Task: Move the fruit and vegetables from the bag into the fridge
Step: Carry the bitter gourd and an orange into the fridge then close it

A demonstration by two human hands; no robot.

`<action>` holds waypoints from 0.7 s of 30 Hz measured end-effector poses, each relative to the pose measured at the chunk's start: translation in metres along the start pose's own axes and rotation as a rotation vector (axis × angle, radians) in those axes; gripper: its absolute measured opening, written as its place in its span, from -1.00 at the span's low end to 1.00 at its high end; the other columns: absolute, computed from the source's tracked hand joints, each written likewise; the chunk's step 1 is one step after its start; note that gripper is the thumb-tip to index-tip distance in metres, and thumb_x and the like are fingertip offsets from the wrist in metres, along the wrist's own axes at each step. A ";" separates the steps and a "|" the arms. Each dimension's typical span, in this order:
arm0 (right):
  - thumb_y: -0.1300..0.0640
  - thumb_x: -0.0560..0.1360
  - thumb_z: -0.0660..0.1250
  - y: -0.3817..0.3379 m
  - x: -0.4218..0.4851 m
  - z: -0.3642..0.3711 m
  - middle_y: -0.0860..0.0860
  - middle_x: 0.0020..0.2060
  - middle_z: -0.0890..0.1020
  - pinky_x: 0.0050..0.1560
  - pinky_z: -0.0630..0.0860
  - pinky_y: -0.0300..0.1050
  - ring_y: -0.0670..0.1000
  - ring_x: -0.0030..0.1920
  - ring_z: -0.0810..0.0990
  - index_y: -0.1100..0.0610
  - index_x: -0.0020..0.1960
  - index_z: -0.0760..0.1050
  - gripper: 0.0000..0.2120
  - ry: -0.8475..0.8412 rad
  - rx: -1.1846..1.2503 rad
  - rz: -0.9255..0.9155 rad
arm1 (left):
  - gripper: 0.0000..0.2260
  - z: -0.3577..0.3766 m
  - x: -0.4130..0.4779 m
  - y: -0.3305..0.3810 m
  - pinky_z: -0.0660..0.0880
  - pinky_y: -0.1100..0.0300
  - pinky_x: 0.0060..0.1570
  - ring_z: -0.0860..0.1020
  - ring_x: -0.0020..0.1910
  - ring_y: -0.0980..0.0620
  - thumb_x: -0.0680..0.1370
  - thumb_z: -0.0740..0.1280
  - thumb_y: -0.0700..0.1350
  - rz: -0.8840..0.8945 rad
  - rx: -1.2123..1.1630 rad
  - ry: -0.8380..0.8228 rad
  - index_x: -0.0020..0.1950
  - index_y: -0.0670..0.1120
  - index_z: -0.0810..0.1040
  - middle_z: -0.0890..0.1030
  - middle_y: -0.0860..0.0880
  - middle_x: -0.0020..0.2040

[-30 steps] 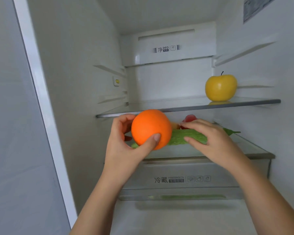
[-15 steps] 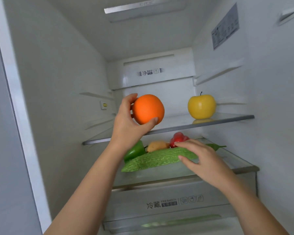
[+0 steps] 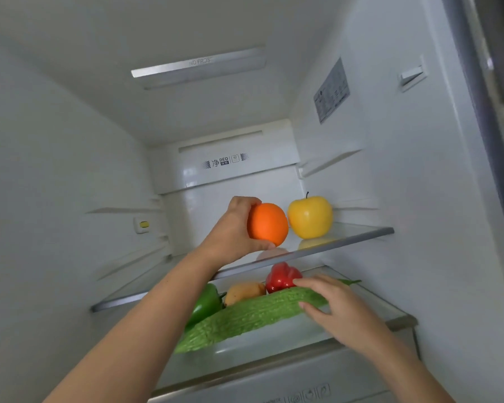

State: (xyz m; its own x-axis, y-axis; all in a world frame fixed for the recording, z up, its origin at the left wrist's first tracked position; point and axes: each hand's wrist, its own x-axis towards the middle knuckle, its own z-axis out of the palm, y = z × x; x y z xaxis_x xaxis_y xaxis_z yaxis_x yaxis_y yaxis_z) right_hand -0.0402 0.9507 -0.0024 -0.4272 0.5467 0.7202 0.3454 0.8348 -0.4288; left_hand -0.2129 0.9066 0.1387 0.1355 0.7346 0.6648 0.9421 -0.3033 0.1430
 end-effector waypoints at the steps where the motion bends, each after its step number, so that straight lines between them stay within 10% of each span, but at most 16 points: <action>1: 0.02 0.50 0.28 0.001 0.000 0.000 -0.25 0.09 0.42 0.13 0.38 -0.24 -0.17 0.16 0.41 -0.12 0.29 0.39 -0.64 0.004 -0.002 0.002 | -0.28 0.002 0.004 0.000 0.31 0.27 0.04 0.37 0.10 0.03 0.29 0.55 -0.11 0.001 0.019 -0.017 0.34 -0.10 0.26 0.29 -0.07 0.29; 21: 0.04 0.50 0.28 -0.005 0.002 -0.007 -0.14 0.16 0.50 0.14 0.43 -0.15 -0.12 0.16 0.45 -0.05 0.28 0.43 -0.65 0.059 -0.031 -0.034 | -0.28 -0.004 -0.003 -0.003 0.21 0.29 0.15 0.30 0.32 0.02 0.36 0.50 -0.05 -0.066 -0.001 0.042 0.41 -0.07 0.22 0.27 -0.05 0.40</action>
State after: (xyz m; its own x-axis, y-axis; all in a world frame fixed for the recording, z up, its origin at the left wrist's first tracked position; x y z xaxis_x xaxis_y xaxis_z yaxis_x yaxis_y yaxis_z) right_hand -0.0373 0.9469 0.0047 -0.3893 0.5121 0.7657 0.3572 0.8501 -0.3870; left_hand -0.2175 0.9025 0.1391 0.0604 0.7270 0.6840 0.9483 -0.2557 0.1880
